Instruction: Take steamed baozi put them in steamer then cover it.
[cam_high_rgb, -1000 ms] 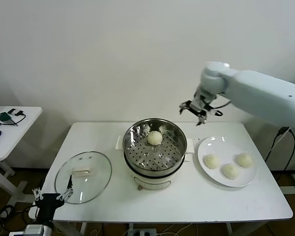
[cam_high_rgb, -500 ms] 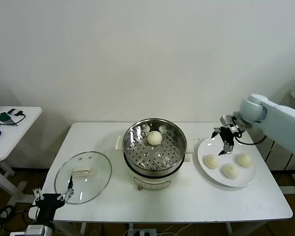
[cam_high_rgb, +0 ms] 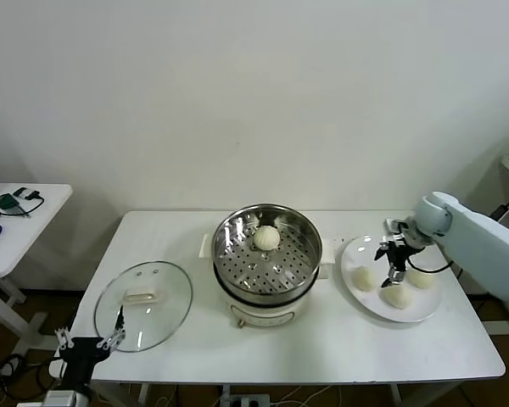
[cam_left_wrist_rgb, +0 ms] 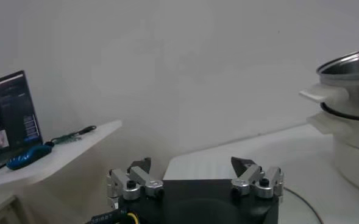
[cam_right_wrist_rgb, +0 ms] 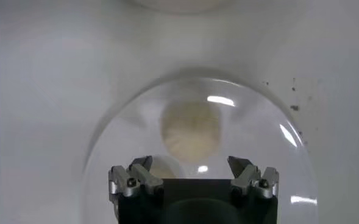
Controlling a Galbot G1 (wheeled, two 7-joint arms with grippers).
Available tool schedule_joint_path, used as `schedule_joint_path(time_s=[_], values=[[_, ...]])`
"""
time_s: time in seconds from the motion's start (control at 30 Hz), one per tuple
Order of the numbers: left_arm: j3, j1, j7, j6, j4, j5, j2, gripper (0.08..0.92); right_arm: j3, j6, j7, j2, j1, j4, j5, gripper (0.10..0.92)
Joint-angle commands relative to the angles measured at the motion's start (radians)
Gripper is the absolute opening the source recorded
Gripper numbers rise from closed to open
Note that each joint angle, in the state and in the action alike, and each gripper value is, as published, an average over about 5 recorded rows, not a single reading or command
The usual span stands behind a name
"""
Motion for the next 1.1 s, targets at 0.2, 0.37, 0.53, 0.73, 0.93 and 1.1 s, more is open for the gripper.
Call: schedule_joint_path(time_s=[0.2, 0.37, 0.53, 0.73, 0.93, 1.1], values=[[-0.006, 0.001, 0.000, 0.000, 0.002, -0.003, -0.003, 0.823, 0.054, 0.018, -0.009, 0.109, -0.049, -0.125, -0.055, 0.823], [-0.007, -0.004, 0.000, -0.001, 0.004, -0.002, -0.010, 0.823, 0.056, 0.027, -0.015, 0.116, -0.045, -0.132, -0.060, 0.801], [-0.006, 0.000, 0.000, -0.002, -0.002, -0.002, -0.013, 0.823, 0.053, 0.028, -0.023, 0.105, -0.035, -0.129, -0.049, 0.693], [-0.020, 0.003, -0.002, -0.004, -0.007, -0.011, -0.016, 0.823, 0.013, 0.020, -0.024, 0.069, 0.006, -0.089, 0.005, 0.625], [-0.035, 0.019, -0.001, -0.003, -0.025, -0.040, -0.016, 0.823, -0.148, 0.023, -0.025, 0.017, 0.207, -0.037, 0.171, 0.635], [-0.030, 0.033, -0.001, -0.003, -0.039, -0.063, -0.022, 0.823, -0.380, 0.003, -0.027, -0.004, 0.479, 0.026, 0.373, 0.644]])
